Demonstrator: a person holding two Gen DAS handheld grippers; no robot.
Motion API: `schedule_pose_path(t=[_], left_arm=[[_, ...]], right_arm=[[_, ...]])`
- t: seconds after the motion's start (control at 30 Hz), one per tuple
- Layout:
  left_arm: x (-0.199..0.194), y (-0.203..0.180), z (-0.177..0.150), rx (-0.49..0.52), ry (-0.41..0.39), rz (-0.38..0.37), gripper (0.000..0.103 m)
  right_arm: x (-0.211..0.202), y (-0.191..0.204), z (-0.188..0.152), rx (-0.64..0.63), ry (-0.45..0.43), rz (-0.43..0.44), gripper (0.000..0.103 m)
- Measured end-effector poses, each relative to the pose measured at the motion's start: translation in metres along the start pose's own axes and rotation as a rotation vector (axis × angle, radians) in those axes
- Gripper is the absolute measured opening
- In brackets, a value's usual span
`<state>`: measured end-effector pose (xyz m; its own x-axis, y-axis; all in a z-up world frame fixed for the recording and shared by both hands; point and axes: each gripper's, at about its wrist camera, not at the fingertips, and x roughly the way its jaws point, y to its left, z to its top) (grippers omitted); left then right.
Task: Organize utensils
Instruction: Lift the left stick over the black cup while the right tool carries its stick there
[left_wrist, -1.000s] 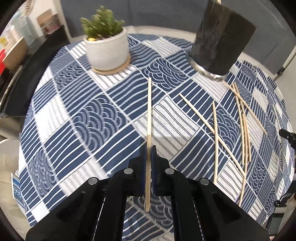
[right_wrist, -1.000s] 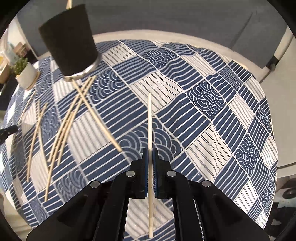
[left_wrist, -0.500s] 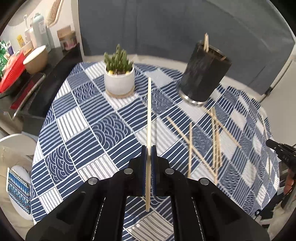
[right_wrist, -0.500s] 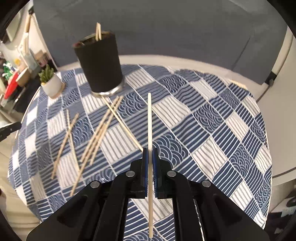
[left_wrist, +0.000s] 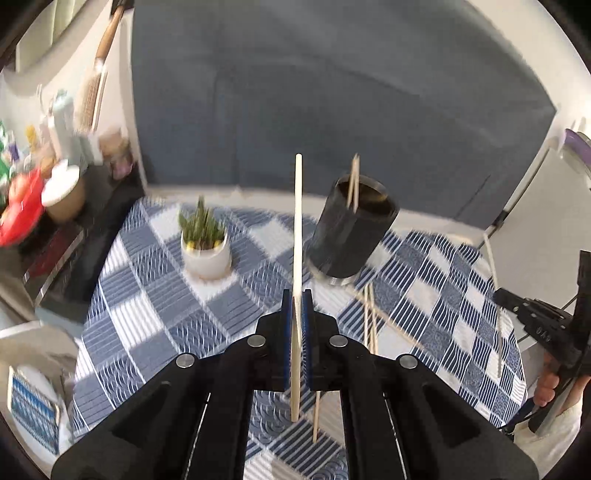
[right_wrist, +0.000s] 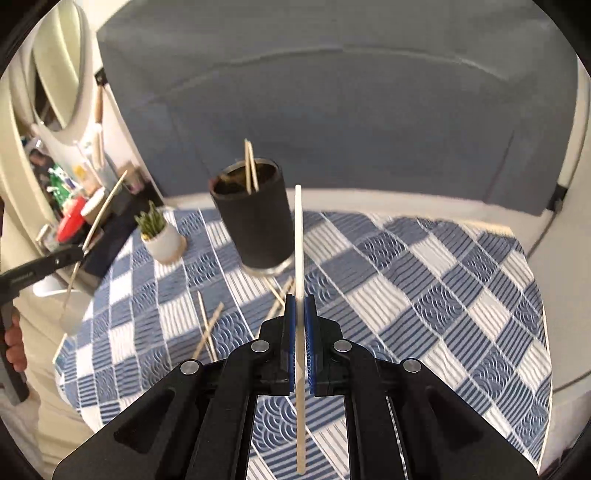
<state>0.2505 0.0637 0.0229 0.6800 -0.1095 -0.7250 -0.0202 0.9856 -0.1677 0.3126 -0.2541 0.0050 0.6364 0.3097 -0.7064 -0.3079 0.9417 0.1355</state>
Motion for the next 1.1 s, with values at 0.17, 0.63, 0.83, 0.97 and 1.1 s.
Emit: schedule_pose_path(t=[0.17, 0.63, 0.83, 0.97, 1.1], left_arm=[[-0.009, -0.021, 0.04, 0.038, -0.074, -0.051, 0.005], [0.034, -0.043, 0.121, 0.066, -0.149, -0.275, 0.005], [0.065, -0.048, 0.137, 0.111, -0.172, -0.414, 0.005], [0.084, -0.045, 0.14, 0.106, -0.217, -0.491, 0.005], [0.104, -0.041, 0.139, 0.107, -0.259, -0.504, 0.005]], right_arm=[[-0.001, -0.001, 0.028, 0.002, -0.059, 0.055, 0.005], [0.019, 0.006, 0.117, -0.046, -0.184, 0.144, 0.005], [0.043, 0.009, 0.14, -0.062, -0.203, 0.177, 0.005], [0.057, 0.008, 0.149, -0.054, -0.224, 0.22, 0.005], [0.073, 0.004, 0.157, -0.021, -0.268, 0.283, 0.005]])
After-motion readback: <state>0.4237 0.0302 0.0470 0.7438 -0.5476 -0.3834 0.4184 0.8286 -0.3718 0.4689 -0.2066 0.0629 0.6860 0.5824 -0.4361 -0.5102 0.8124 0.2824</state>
